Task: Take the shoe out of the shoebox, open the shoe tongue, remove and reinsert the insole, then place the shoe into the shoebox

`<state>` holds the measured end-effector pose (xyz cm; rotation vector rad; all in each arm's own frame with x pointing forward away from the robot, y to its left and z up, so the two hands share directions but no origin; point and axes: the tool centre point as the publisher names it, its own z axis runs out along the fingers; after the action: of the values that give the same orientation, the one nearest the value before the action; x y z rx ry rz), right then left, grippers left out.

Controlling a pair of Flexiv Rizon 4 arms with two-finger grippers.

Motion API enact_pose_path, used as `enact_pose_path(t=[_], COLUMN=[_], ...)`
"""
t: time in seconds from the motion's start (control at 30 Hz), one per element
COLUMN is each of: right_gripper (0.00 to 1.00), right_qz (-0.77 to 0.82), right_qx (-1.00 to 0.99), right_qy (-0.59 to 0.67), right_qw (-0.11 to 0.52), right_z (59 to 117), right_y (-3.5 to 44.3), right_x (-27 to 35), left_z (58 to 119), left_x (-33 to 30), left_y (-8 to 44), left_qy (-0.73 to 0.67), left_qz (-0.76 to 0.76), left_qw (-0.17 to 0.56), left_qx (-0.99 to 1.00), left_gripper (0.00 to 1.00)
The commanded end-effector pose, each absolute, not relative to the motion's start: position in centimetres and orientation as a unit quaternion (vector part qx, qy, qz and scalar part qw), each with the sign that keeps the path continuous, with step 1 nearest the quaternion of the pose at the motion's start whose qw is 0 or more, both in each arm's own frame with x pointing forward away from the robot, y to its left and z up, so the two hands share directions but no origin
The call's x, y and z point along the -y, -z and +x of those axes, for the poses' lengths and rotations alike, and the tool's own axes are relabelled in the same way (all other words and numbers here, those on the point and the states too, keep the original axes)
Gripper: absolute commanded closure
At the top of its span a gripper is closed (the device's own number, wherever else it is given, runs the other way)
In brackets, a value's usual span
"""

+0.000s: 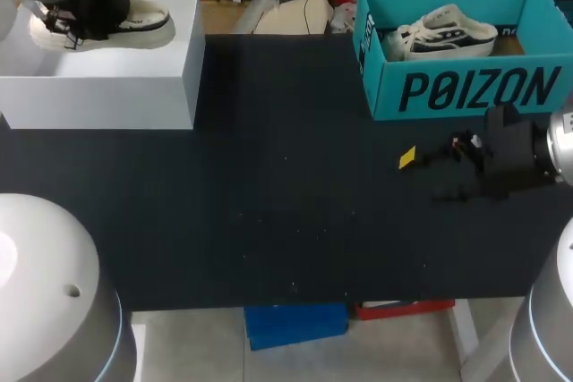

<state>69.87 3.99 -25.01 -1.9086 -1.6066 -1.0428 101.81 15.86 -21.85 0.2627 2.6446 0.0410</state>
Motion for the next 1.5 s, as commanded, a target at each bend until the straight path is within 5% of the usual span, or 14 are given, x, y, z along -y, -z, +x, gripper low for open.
enact_pose_path(t=[0.03,1.3,1.4,1.5], right_gripper=[0.0,0.0,0.0,0.0], right_qz=[-0.69,-0.69,-0.69,-0.69], right_qx=[0.58,0.58,0.58,0.58], right_qy=[0.376,0.376,0.376,0.376], right_qw=[0.216,0.216,0.216,0.216], right_z=[69.9,69.9,69.9,69.9], right_y=[25.0,25.0,25.0,25.0], right_x=[-4.1,-4.1,-4.1,-4.1], left_z=[103.1,106.6,106.4,106.2], left_x=[-17.5,-19.7,-19.7,-19.5], left_y=[23.2,36.1,36.0,35.4], left_qy=[-0.007,-0.024,-0.022,-0.018], left_qz=[0.097,0.065,0.062,0.061], left_qw=[0.238,0.136,0.131,0.126], left_qx=[-0.966,-0.988,-0.989,-0.99], left_gripper=[1.0,1.0,0.63,0.55])
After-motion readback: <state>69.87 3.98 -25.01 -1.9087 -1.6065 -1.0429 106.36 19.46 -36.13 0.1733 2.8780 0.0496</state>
